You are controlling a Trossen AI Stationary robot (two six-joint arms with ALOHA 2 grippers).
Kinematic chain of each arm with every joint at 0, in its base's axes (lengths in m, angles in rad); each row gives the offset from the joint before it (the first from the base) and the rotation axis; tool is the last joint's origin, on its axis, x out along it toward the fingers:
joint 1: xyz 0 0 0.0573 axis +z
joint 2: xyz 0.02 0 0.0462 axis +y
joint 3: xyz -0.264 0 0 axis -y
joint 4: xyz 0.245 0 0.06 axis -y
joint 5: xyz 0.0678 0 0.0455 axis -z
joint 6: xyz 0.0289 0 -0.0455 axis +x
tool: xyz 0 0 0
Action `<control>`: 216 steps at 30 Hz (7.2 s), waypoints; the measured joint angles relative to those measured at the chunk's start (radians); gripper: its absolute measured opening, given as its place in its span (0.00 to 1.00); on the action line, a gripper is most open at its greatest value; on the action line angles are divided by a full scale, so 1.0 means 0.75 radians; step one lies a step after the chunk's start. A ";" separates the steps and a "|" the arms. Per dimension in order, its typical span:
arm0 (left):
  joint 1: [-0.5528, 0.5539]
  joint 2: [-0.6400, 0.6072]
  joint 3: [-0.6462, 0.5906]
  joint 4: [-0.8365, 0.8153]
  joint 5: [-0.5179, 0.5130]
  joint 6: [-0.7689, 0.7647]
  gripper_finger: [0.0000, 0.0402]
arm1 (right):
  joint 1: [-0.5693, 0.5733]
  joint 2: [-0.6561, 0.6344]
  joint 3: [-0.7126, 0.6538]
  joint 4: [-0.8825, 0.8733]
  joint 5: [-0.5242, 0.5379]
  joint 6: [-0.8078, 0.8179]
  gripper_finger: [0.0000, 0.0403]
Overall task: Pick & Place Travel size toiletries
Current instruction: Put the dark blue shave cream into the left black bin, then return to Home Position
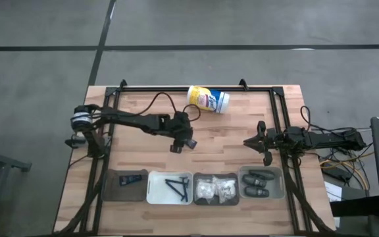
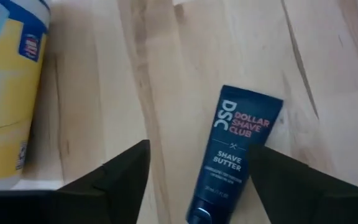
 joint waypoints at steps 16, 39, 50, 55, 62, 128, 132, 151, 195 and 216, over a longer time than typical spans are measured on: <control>0.033 0.129 -0.009 -0.016 0.077 0.047 0.72 | 0.000 0.000 0.000 0.000 -0.001 0.001 0.20; 0.051 0.132 -0.007 -0.148 0.254 -0.101 0.32 | 0.000 0.000 0.000 0.000 0.000 0.000 0.37; 0.047 0.060 -0.016 -0.164 0.234 -0.118 0.37 | 0.000 0.000 0.000 0.000 -0.001 0.000 0.44; 0.045 -0.027 -0.081 -0.147 0.242 -0.125 0.33 | 0.000 0.000 0.000 0.000 0.000 0.001 0.47; 0.045 -0.240 -0.261 -0.032 0.243 -0.150 0.36 | 0.000 -0.001 0.000 0.000 -0.001 0.001 0.50; -0.495 -1.217 -0.710 0.072 0.092 -0.672 0.35 | 0.000 0.000 0.000 0.000 0.000 0.001 0.10; -0.615 -1.217 -0.710 0.066 0.051 -0.791 0.35 | 0.000 0.000 0.000 0.000 0.000 0.000 0.12; -1.038 -1.217 -0.710 -0.342 0.018 -1.604 0.35 | 0.000 0.000 0.000 0.000 0.000 0.001 0.27; -1.133 -1.245 -0.710 -0.691 0.229 -1.975 0.46 | 0.000 0.000 0.000 0.000 0.000 0.000 0.49; -1.131 -1.245 -0.710 -0.469 -0.280 -1.403 0.47 | 0.000 0.000 0.000 0.000 -0.001 0.001 0.35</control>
